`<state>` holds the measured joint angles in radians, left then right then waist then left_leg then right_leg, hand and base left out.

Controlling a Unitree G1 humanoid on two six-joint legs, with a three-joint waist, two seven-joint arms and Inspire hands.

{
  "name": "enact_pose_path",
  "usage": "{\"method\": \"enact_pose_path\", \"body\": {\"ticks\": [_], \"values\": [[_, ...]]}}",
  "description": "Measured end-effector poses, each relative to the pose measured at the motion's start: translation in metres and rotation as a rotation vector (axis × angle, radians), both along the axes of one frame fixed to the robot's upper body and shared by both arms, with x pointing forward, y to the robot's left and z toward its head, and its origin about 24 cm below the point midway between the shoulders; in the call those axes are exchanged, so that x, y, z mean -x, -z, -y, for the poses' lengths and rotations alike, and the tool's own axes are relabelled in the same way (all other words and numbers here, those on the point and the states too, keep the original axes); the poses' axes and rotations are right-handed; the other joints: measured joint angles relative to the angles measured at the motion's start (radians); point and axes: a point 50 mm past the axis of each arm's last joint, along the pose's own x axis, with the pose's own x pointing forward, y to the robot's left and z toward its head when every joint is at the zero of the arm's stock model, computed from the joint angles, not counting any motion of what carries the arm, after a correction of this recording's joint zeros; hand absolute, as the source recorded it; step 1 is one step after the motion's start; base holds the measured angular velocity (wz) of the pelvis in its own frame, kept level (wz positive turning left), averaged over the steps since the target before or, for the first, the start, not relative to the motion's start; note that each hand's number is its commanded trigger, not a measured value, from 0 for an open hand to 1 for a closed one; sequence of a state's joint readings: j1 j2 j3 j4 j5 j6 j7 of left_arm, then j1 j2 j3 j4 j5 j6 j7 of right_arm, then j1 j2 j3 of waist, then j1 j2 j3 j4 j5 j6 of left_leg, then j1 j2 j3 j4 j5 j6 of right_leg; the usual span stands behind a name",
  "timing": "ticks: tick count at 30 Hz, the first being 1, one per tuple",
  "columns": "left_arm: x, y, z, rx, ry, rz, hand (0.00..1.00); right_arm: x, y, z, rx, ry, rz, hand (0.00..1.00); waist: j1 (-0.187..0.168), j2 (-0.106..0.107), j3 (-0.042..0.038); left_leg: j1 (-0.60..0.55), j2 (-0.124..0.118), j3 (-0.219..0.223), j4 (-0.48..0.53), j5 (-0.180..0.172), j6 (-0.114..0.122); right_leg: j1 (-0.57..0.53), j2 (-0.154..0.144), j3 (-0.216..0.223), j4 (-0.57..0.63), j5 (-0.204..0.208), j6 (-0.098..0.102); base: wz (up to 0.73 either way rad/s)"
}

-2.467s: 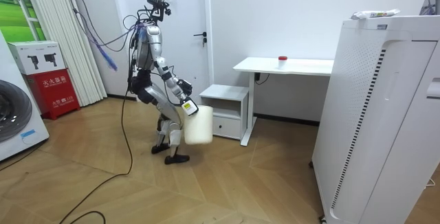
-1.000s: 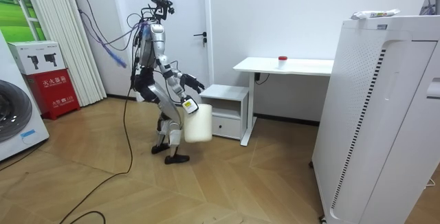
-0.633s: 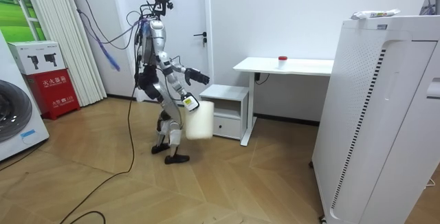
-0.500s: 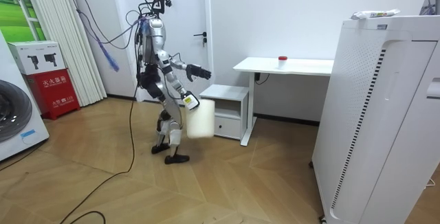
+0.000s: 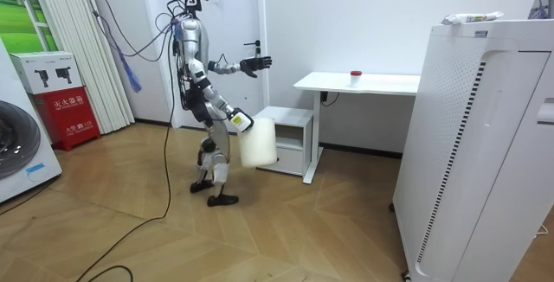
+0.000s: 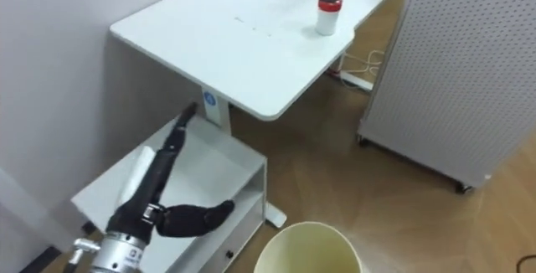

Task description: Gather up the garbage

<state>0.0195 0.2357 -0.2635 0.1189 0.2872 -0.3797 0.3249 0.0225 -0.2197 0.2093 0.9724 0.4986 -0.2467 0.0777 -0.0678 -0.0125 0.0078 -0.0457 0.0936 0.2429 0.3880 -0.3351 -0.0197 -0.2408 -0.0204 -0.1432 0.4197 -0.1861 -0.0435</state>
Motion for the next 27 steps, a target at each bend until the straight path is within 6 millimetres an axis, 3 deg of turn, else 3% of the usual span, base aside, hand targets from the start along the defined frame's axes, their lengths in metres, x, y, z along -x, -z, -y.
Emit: {"method": "enact_pose_path", "body": {"ticks": [2,10,15,16,18,19,20,21,22,23,24,25,27], "values": [[0.003,-0.004,-0.006,0.010,-0.031,0.032,0.00,0.003,0.001,-0.001,0.005,-0.011,-0.006,1.00,0.002,0.005,-0.0055,0.054,-0.001,-0.007,-0.042,0.003,-0.005,0.034,0.019,0.024,-0.025,0.011,-0.001,-0.37],[0.003,-0.014,-0.020,0.029,-0.122,0.103,0.00,0.008,0.001,0.000,-0.001,0.003,-0.006,1.00,0.002,0.007,-0.0061,0.111,-0.016,0.000,-0.084,0.004,-0.003,0.047,0.040,0.087,-0.038,0.033,0.008,-0.28],[0.001,-0.019,-0.030,0.032,-0.174,0.133,0.00,0.003,-0.003,-0.001,0.001,-0.010,0.016,1.00,0.004,0.006,-0.0056,0.114,-0.038,0.042,-0.089,0.013,0.012,0.025,0.060,0.165,-0.060,0.074,0.027,-0.51],[0.001,-0.020,-0.033,0.034,-0.193,0.143,0.00,0.003,-0.003,-0.002,-0.002,-0.016,0.015,1.00,0.004,0.006,-0.0057,0.116,-0.039,0.073,-0.096,0.018,0.022,0.024,0.062,0.170,-0.081,0.102,0.030,-0.83],[0.001,-0.022,-0.037,0.037,-0.223,0.160,0.00,0.000,-0.004,-0.006,-0.012,-0.020,0.020,1.00,0.029,0.007,-0.0050,0.125,-0.034,0.156,-0.129,0.024,0.031,0.018,0.065,0.121,-0.124,0.155,0.016,-1.10],[0.001,-0.023,-0.039,0.042,-0.238,0.167,0.00,-0.001,-0.004,-0.010,-0.025,-0.020,0.023,1.00,0.051,0.007,-0.0031,0.132,-0.017,0.237,-0.153,0.025,0.035,0.011,0.047,0.016,-0.105,0.152,-0.013,-0.88],[0.001,-0.023,-0.038,0.051,-0.237,0.165,0.00,0.002,-0.002,-0.010,-0.026,-0.013,0.014,1.00,0.045,0.008,0.0004,0.142,-0.013,0.313,-0.164,0.025,0.036,0.017,0.007,-0.091,0.005,0.069,-0.016,-0.65],[0.001,-0.023,-0.036,0.058,-0.234,0.166,0.00,0.003,-0.002,-0.009,-0.019,-0.008,0.008,1.00,0.048,0.003,-0.0025,0.148,-0.018,0.338,-0.170,0.026,0.037,0.023,-0.015,-0.127,0.061,0.027,-0.012,-0.35],[0.001,-0.022,-0.034,0.072,-0.234,0.164,0.00,0.003,-0.002,-0.006,-0.005,-0.001,0.006,1.00,0.052,0.005,-0.0002,0.157,-0.023,0.376,-0.171,0.024,0.039,0.048,-0.052,-0.168,0.127,-0.025,0.006,-0.48],[0.001,-0.023,-0.036,0.080,-0.240,0.167,0.00,0.002,-0.002,-0.005,0.004,0.008,0.005,1.00,0.059,0.002,0.0017,0.163,-0.032,0.393,-0.159,0.021,0.038,0.064,-0.071,-0.164,0.122,-0.050,0.025,-0.51],[-0.001,-0.025,-0.036,0.081,-0.244,0.176,0.00,0.000,-0.003,-0.006,0.005,0.010,0.008,1.00,0.060,-0.003,0.0060,0.159,-0.038,0.388,-0.153,0.021,0.038,0.061,-0.068,-0.154,0.098,-0.055,0.026,-0.50],[-0.002,-0.027,-0.037,0.086,-0.248,0.186,0.00,-0.002,-0.003,-0.006,0.007,0.010,0.012,1.00,0.067,-0.002,0.0090,0.143,-0.044,0.353,-0.141,0.021,0.039,0.057,-0.063,-0.149,0.070,-0.055,0.022,-0.53],[-0.002,-0.028,-0.037,0.084,-0.249,0.190,0.00,-0.002,-0.003,-0.008,0.003,-0.001,0.013,1.00,0.072,0.000,0.0071,0.107,-0.056,0.167,-0.115,0.020,0.040,0.065,-0.040,-0.133,0.006,-0.037,-0.004,-0.56]]}}
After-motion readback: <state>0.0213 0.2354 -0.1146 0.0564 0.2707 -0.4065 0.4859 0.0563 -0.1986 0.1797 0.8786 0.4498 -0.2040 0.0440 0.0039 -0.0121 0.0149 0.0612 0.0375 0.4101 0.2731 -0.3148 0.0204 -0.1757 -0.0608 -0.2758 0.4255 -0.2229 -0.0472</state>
